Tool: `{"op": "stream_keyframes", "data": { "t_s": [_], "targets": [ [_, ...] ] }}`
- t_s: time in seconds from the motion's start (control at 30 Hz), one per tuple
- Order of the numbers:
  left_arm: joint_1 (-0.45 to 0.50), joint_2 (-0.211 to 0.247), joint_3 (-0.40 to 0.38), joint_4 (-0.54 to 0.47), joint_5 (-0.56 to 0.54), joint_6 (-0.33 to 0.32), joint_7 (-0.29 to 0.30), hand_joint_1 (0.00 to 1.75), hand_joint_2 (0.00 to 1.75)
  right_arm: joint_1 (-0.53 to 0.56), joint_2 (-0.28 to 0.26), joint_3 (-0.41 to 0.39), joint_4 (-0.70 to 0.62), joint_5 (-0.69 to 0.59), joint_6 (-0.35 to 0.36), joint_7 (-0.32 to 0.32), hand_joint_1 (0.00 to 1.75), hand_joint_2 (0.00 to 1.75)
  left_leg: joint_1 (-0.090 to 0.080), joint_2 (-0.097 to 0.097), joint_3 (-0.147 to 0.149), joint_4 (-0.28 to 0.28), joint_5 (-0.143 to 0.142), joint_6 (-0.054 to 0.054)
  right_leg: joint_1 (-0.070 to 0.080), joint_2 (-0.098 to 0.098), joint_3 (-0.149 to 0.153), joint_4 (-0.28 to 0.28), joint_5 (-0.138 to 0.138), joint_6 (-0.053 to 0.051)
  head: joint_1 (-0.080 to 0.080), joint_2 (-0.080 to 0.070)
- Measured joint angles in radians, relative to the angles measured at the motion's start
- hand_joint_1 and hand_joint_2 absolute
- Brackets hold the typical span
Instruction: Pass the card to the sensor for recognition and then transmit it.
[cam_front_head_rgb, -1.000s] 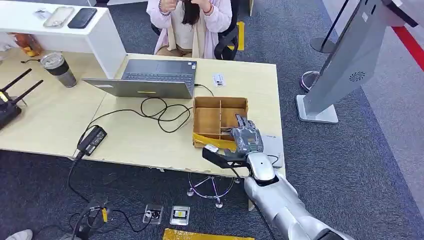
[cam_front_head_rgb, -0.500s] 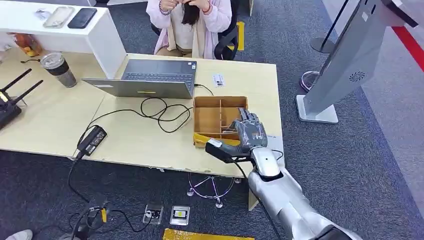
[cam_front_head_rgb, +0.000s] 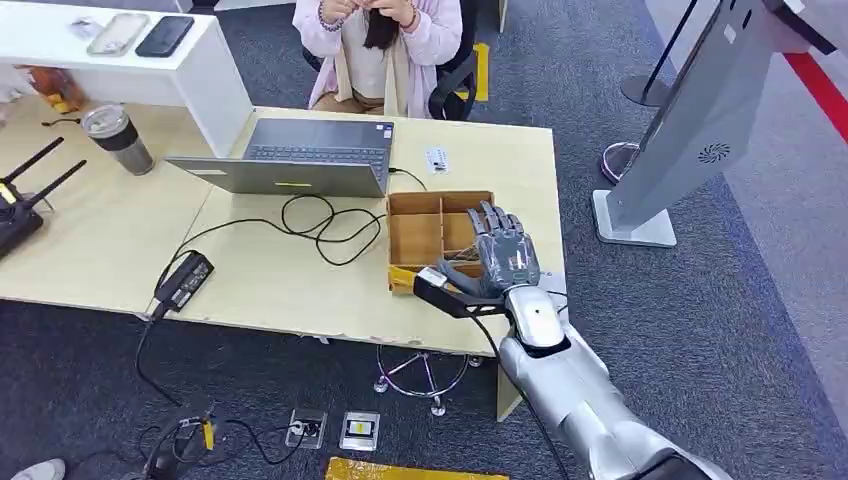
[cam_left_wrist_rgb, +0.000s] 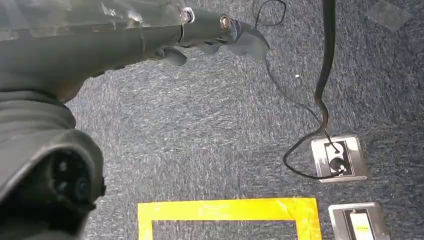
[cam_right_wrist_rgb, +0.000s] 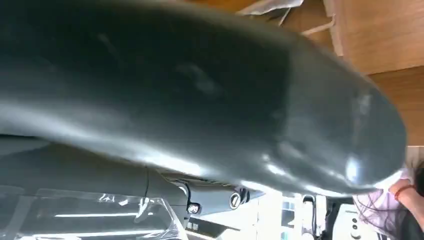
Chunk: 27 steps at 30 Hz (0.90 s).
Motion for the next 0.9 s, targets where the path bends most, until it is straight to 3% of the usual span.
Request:
{"op": "stream_keyframes", "data": {
  "t_s": [0.17,0.2,0.9],
  "targets": [
    [0.004,-0.005,0.012,0.0,-0.017,0.0,0.0,0.0,0.0,0.002,-0.008,0.0,-0.014,0.007,0.005,0.002,0.0,0.0,0.0,0.0,0.0,0.0,0.0,0.0,0.0,0.0,0.0,0.0,0.0,0.0,0.0,0.0],
    [0.005,-0.005,0.013,0.0,-0.021,-0.001,0.0,0.0,0.0,0.003,-0.01,0.0,-0.018,0.011,0.007,0.005,0.0,1.75,0.0,0.0,0.0,0.0,0.0,0.0,0.0,0.0,0.0,0.0,0.0,0.0,0.0,0.0],
    [0.007,-0.011,0.039,-0.002,-0.061,-0.011,0.005,0.0,0.0,0.003,-0.037,-0.012,-0.017,0.022,0.078,0.031,0.0,1.75,0.0,0.0,0.0,0.0,0.0,0.0,0.0,0.001,0.0,0.0,0.0,0.0,0.0,0.0]
  ]
}}
